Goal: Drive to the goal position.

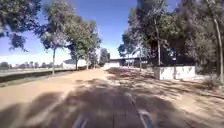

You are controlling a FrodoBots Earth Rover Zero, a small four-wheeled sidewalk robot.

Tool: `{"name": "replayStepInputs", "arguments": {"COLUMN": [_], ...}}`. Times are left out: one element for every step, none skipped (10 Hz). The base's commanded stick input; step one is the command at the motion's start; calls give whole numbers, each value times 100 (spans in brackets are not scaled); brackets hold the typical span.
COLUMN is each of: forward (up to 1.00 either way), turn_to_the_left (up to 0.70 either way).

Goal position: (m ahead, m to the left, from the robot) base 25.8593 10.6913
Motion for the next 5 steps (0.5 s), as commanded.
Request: {"name": "replayStepInputs", "arguments": {"forward": [100,100,100,100,100], "turn_to_the_left": [0,0,0,0,0]}}
